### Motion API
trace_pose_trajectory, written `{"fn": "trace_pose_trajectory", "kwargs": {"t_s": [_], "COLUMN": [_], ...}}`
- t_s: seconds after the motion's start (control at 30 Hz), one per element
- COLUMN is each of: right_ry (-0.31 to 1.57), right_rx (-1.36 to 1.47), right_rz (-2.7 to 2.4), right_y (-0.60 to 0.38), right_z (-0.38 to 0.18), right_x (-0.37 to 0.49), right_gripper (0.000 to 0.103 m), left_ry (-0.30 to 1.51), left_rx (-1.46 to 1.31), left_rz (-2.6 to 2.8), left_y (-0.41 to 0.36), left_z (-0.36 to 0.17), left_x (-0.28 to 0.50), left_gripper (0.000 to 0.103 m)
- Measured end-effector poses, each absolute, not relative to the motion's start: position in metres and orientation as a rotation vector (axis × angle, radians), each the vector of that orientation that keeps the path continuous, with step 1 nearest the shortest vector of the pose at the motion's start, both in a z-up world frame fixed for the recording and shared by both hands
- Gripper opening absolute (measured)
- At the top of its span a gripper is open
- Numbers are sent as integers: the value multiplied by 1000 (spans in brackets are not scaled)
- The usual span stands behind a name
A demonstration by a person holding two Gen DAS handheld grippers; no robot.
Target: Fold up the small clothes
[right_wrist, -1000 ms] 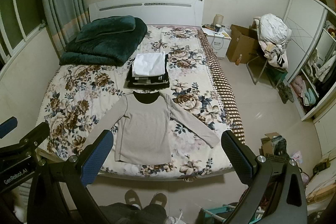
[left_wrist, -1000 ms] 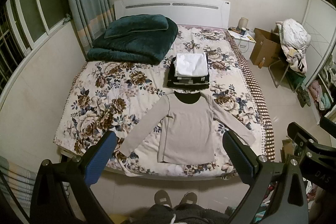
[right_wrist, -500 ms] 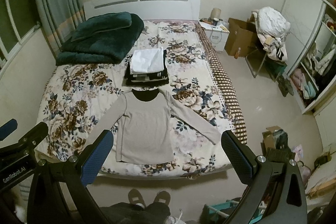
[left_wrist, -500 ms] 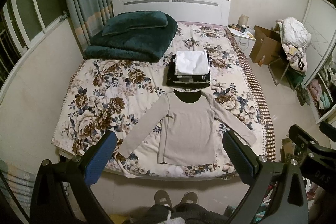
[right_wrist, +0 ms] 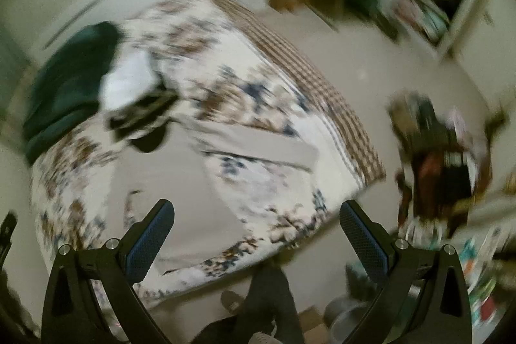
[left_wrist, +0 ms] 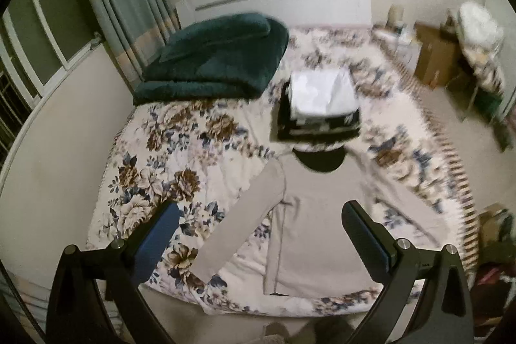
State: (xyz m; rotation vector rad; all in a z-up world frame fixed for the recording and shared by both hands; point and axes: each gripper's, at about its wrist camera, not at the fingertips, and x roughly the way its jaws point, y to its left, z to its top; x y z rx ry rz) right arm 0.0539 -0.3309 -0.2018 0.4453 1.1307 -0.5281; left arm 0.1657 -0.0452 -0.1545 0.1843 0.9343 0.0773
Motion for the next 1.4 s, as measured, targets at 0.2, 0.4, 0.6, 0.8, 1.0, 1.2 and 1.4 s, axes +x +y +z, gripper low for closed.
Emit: {"fn": "trace_pose_trajectory", "kwargs": {"t_s": [0.2, 0.4, 0.6, 0.8, 1.0, 1.2, 1.4], "right_ry": [1208, 1258, 1285, 1177, 1105, 1109, 1045], "right_rx": [712, 886, 1046, 1074, 1042, 1039, 1290], "right_rz": [-631, -703, -716, -656, -696, -696, -753], "right_y": [-468, -561, -597, -596, -608, -618, -629], "right_z": [-374, -555, -687, -709, -687, -669, -683], "right_x": [82, 115, 140, 156, 149, 154, 117], "right_gripper": [103, 95, 94, 33, 5, 6, 56], "left_ry": [1083, 1196, 1292, 1308, 1322, 1326, 1323], "left_rx": [233, 227, 189, 212, 199, 178, 178], "left_rz": [147, 225, 309, 274, 242, 221, 212], "left_y": [-83, -102, -101, -109, -112, -106, -96], "left_z": [-271, -388, -477, -520, -537, -540, -541], "left_x": [221, 260, 286, 296, 296, 292, 288], "left_gripper": [103, 103, 103, 103, 103, 103, 103]}}
